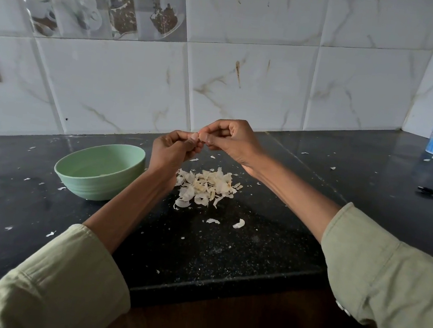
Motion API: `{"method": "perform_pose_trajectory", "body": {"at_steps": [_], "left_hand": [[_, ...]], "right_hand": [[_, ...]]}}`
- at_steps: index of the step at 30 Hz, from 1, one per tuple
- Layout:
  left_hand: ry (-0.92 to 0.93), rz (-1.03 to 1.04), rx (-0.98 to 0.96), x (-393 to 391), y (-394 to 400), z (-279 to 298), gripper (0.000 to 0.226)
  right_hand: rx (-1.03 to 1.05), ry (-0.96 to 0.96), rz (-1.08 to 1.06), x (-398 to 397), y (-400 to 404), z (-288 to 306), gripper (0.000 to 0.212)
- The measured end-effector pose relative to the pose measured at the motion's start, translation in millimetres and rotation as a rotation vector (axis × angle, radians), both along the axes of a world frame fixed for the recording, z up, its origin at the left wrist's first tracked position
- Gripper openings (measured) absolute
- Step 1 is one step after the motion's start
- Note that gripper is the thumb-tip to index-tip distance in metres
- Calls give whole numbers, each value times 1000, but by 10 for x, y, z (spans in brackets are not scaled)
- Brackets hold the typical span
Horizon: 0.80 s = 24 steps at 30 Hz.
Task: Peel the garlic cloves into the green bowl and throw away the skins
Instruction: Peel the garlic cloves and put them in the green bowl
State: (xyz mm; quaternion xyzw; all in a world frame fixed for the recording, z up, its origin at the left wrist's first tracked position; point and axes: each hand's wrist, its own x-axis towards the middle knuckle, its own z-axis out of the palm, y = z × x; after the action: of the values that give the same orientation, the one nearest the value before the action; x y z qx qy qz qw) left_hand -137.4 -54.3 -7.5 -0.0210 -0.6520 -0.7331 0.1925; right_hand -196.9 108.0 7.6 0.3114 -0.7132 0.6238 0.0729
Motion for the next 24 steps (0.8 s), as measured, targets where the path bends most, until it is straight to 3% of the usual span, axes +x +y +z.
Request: {"method": "perform_pose_trajectory", "body": {"at_steps": [4, 10, 13, 16, 21, 24], "left_hand": [[61, 55, -52, 34, 29, 18, 7], [120, 63, -109, 54, 34, 42, 10], [132, 123, -141, 4, 51, 4, 13], [130, 162, -175, -39, 24, -30, 26], [146, 168, -242, -6, 37, -31, 11], [168, 207, -349, 14, 62, -27, 12]], "right_hand": [[-67, -44, 0, -22, -29, -7, 21], [-192, -371, 192, 33, -8, 50, 10], [-215, -410, 197, 33, -10, 47, 10], [-205, -356, 153, 28, -51, 8, 10], [-80, -162, 4, 29, -76, -28, 25], [207, -18, 1, 139, -94, -30, 32]]}}
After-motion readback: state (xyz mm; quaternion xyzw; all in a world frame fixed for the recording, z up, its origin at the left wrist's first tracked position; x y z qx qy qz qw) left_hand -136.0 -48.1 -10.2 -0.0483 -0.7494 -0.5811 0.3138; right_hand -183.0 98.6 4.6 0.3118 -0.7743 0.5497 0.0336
